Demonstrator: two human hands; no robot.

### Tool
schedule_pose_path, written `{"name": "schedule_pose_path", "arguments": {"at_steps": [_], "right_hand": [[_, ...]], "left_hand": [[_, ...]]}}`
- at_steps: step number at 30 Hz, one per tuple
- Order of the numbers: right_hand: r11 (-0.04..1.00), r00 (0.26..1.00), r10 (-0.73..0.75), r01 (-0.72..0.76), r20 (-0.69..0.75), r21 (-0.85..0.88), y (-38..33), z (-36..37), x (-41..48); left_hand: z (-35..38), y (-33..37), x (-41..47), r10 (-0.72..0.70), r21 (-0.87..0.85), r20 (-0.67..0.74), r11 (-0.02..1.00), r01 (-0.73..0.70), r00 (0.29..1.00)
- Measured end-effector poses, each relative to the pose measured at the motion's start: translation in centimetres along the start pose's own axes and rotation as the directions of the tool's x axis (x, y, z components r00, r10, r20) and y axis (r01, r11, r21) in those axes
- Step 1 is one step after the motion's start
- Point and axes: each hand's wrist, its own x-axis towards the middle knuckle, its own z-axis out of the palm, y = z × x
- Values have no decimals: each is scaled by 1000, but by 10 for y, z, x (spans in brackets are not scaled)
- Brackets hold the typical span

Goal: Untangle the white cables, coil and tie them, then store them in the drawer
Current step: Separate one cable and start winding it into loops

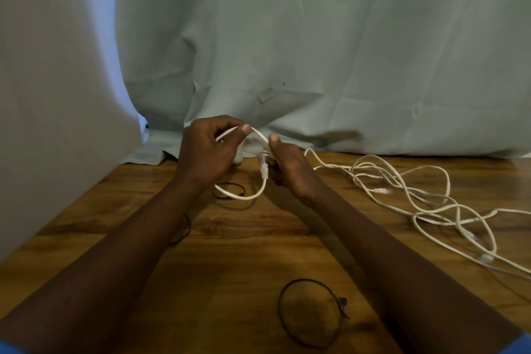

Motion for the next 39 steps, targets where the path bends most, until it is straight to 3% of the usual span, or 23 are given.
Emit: {"name": "schedule_pose_path", "arguments": {"at_steps": [5, 10, 13, 14, 16, 18, 19, 20, 22, 24, 25, 27, 28, 30, 32, 34, 36, 38, 39], "right_hand": [[920, 990, 112, -137, 88, 367, -8, 10, 0], [715, 940, 247, -340, 234, 611, -10, 6, 1], [541, 916, 214, -401, 340, 739, -8, -3, 4], [488, 920, 198, -391, 337, 780, -6, -6, 6], [391, 932, 204, -358, 299, 848, -3, -12, 8], [325, 937, 264, -311, 230, 893, 0, -12, 8], [290, 934, 302, -282, 192, 914, 0, -11, 7], [261, 928, 343, -244, 146, 934, 0, -9, 6], [242, 903, 428, -158, 40, 957, 0, -6, 5], [272, 855, 514, -84, -70, 959, -1, -7, 6], [305, 823, 552, -51, -133, 951, -1, -9, 8], [395, 756, 599, 7, -264, 919, -3, -14, 9], [440, 734, 601, 26, -316, 897, -4, -16, 10], [535, 732, 561, 35, -386, 844, -5, -18, 11], [689, 760, 481, -20, -437, 724, -4, -15, 11], [876, 822, 333, -88, -462, 475, -4, -10, 5], [984, 897, 152, -99, -416, 148, -4, -6, -4], [967, 950, -114, 39, -292, -250, -3, -4, -10], [886, 947, -258, 152, -194, -438, -1, -4, -11]], "left_hand": [[-5, -11, 2, -89, -71, -81, 994, 83, 993], [-2, -16, 2, -144, -67, -60, 988, 139, 988], [-1, -15, 0, -259, -111, 74, 958, 266, 963], [-1, -14, -2, -342, -143, 153, 921, 363, 927], [0, -12, -9, -490, -196, 383, 786, 587, 783], [5, -13, -16, -530, -194, 575, 651, 734, 623], [10, -14, -19, -534, -158, 621, 631, 759, 574], [14, -13, -22, -534, -103, 640, 653, 750, 553], [25, -6, -28, -462, 15, 662, 795, 606, 590], [31, -1, -31, -291, 127, 692, 950, 285, 661], [33, 0, -32, -208, 181, 712, 977, 110, 671], [36, 5, -33, -132, 210, 749, 977, -44, 650], [38, 6, -34, -150, 192, 761, 981, 1, 631], [38, 10, -35, -233, 123, 778, 967, 223, 584], [35, 14, -36, -342, 94, 786, 890, 447, 515], [30, 16, -33, -443, 113, 779, 795, 596, 444], [22, 17, -27, -491, 101, 779, 712, 695, 390], [12, 20, -19, -486, 85, 796, 681, 728, 362], [7, 22, -17, -477, 80, 803, 679, 730, 356]]}}
